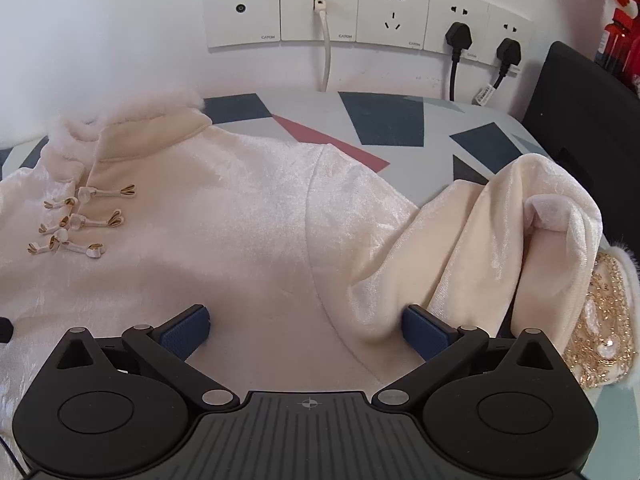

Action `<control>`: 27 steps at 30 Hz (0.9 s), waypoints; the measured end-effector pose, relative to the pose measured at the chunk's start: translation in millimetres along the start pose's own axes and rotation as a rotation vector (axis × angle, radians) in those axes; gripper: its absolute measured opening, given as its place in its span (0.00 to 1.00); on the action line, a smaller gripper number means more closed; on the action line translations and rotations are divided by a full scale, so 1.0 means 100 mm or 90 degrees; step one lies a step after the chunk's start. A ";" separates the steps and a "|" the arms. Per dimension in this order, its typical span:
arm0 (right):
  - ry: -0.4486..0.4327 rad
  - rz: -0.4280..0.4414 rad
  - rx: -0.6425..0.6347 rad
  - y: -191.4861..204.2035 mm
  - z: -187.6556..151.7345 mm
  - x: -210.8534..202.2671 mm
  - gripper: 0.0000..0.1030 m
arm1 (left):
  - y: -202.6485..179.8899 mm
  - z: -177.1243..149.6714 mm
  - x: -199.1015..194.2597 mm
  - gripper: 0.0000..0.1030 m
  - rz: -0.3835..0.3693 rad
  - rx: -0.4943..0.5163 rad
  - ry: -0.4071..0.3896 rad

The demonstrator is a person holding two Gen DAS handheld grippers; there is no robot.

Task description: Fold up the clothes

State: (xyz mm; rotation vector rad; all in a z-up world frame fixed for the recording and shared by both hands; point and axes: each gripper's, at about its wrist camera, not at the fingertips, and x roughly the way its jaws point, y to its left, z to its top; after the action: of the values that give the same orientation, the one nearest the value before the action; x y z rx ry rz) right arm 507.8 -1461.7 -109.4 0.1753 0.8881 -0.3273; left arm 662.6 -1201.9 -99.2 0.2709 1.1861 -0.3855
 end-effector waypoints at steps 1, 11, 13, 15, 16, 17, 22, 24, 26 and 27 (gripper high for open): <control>-0.004 0.000 0.000 0.00 -0.01 0.00 0.99 | -0.01 0.01 0.00 1.00 0.000 0.000 0.000; -0.032 -0.007 0.002 0.01 -0.07 -0.01 0.99 | -0.05 -0.04 0.00 1.00 -0.004 0.008 -0.027; -0.030 -0.007 0.000 0.01 -0.06 -0.01 0.99 | -0.05 -0.05 0.00 1.00 -0.004 0.007 -0.031; -0.030 -0.006 -0.005 0.01 -0.07 0.00 0.99 | -0.05 -0.05 0.00 1.00 -0.004 0.006 -0.035; -0.030 -0.005 -0.008 0.01 -0.07 0.00 0.99 | -0.05 -0.05 0.00 1.00 -0.004 0.005 -0.036; -0.029 -0.004 -0.010 0.01 -0.06 0.00 0.99 | -0.05 -0.06 0.00 1.00 -0.004 0.004 -0.038; -0.020 -0.002 -0.014 0.01 -0.04 0.01 0.99 | -0.05 -0.04 -0.01 1.00 0.000 -0.012 -0.032; -0.017 -0.001 -0.015 0.01 -0.03 0.01 0.99 | -0.03 0.00 -0.03 0.99 0.007 -0.045 -0.020; -0.014 -0.001 -0.017 0.01 -0.03 0.01 0.99 | 0.01 0.00 -0.12 0.98 -0.006 -0.094 -0.031; -0.012 -0.001 -0.017 0.01 -0.03 0.01 0.99 | 0.04 -0.02 -0.20 0.98 -0.019 -0.105 -0.045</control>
State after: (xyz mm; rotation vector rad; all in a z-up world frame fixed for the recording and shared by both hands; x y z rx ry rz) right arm 507.1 -1460.0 -111.8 0.1463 0.8730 -0.3172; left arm 656.0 -1194.3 -81.5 0.0963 1.1465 -0.3189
